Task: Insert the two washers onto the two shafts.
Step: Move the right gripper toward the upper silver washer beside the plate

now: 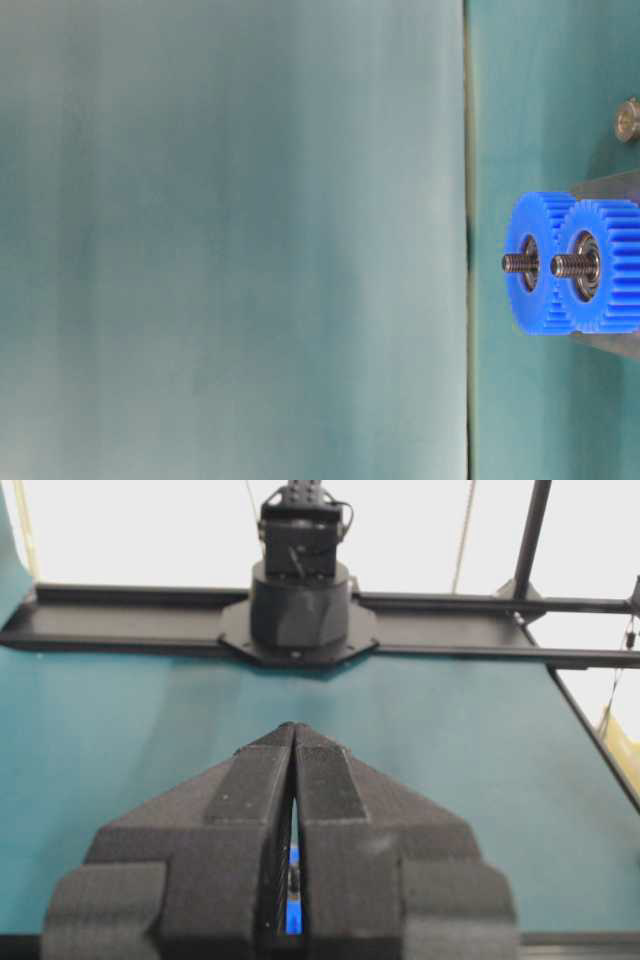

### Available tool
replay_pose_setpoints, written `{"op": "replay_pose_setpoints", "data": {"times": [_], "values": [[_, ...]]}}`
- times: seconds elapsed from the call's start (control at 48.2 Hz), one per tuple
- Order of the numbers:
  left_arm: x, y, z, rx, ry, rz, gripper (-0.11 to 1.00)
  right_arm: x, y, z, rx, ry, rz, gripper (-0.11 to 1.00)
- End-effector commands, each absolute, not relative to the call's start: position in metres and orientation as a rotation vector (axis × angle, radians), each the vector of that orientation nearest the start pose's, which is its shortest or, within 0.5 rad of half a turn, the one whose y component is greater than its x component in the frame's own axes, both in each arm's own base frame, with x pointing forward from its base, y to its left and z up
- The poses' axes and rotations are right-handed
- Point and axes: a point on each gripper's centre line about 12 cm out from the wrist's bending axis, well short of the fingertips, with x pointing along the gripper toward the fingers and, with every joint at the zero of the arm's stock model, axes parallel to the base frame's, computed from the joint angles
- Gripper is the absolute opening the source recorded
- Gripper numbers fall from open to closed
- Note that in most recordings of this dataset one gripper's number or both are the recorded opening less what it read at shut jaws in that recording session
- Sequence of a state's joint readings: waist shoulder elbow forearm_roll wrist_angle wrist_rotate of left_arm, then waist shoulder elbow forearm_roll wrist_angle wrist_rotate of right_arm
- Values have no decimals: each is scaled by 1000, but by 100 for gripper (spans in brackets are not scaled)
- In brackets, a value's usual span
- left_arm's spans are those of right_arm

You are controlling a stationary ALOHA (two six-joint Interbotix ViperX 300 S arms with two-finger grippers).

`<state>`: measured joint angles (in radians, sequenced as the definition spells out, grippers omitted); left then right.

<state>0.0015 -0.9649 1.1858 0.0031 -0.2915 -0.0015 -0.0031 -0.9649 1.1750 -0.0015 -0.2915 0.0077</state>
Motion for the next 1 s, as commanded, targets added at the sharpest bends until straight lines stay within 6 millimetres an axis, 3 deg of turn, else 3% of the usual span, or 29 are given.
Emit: {"op": "replay_pose_setpoints", "data": {"times": [0.0,0.166,0.415,0.581,0.975], "values": [[204,0,290,-3,-21,-2,0,202,-4,288,19,-57,-20,1],[214,0,282,3,120,0,0,209,-24,257,187,229,-137,1],[223,0,266,23,265,-1,0,232,-38,231,220,544,-192,1],[226,0,263,26,302,-2,0,257,-41,205,226,730,-194,1],[231,-1,260,30,379,-10,0,319,-53,170,183,1028,-183,1]]}}
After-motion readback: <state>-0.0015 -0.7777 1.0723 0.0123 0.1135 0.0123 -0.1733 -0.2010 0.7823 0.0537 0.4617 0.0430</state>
